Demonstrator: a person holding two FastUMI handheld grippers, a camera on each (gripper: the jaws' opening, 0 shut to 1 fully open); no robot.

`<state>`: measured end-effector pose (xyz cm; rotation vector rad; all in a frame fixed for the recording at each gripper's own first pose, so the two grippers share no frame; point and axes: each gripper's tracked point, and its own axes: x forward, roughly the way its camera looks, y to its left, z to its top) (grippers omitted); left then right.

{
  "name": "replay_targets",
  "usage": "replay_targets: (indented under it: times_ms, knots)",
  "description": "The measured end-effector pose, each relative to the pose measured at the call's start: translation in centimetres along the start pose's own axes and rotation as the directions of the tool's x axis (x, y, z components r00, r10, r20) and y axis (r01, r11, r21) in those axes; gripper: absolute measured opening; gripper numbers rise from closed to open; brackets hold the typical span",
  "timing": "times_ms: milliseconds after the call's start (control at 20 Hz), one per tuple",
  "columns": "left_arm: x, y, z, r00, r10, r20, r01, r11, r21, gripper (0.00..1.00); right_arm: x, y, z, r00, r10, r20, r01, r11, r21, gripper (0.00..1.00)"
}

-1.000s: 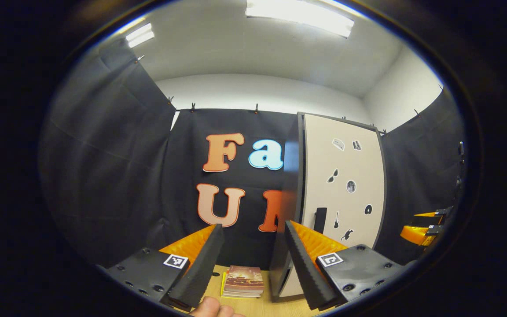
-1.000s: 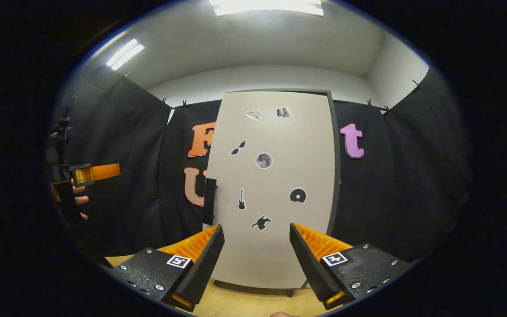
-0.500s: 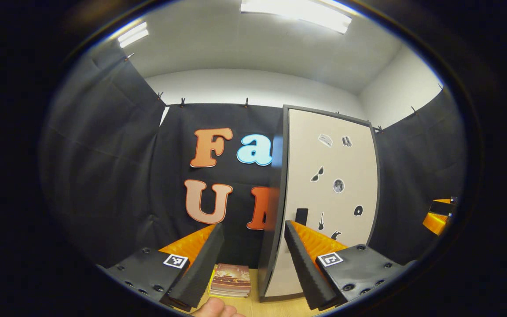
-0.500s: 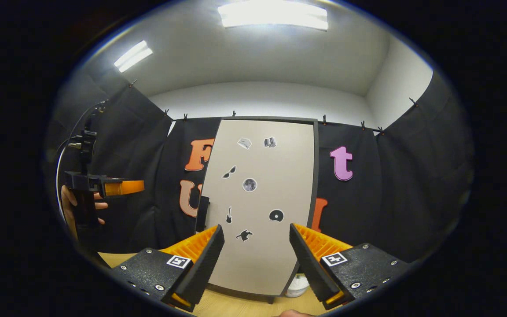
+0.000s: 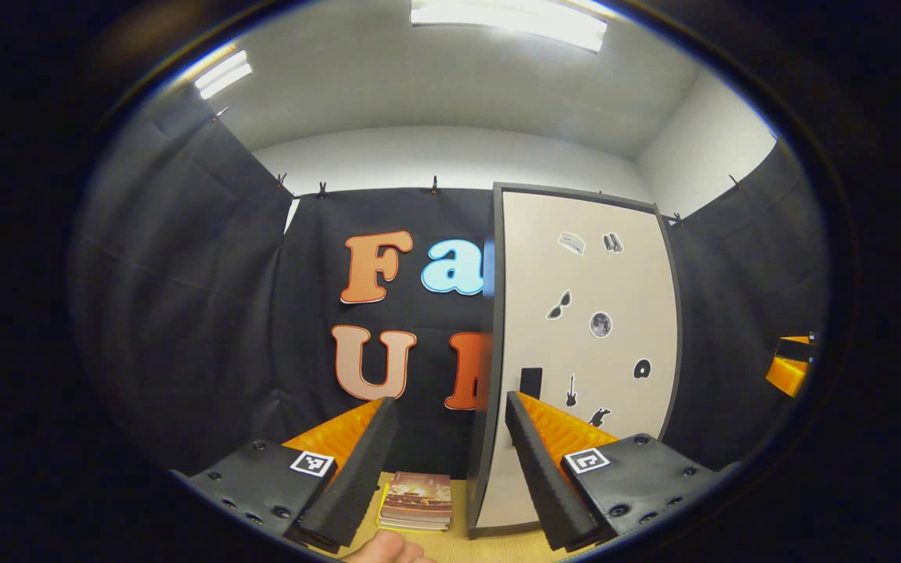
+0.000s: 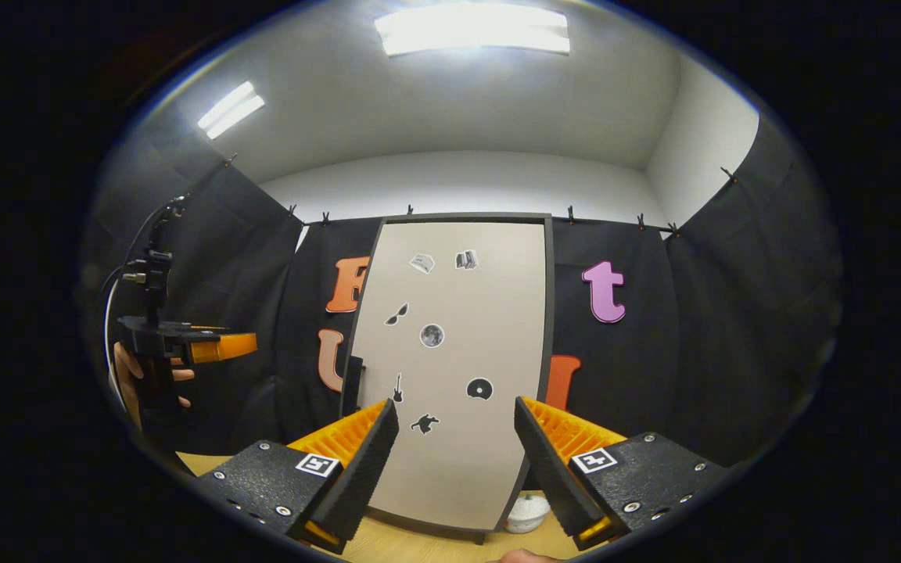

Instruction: Open the cabinet door with the right hand, grasp the bottle in the cabinet with the left hand and place it on the coaster, then close the cabinet door with the right hand.

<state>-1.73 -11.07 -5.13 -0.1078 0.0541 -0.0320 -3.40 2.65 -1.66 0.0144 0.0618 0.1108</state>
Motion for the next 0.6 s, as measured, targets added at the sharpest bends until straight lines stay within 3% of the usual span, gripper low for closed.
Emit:
replay_targets:
  times_ms: [300,350,600]
  knots:
    - [-0.18,-0.58,-0.45,1.000,0.011,0.022,-0.011,1.000,0.016,0.91,0.10,-1.03,-0.17,1.000,0.006,0.024,-0.006,1.000,0.019,0.93]
    - [-0.27,-0.69,-0.73,1.000,0.011,0.013,-0.011,1.000,0.020,0.91,0.00,-1.07,-0.13,1.000,0.005,0.029,-0.006,1.000,0.018,0.97]
    - [-0.71,-0.07,-0.10,0.999,0.018,0.031,-0.019,0.999,0.026,0.90,0.28,-0.52,-0.63,0.999,0.024,0.032,-0.024,1.000,0.012,0.93]
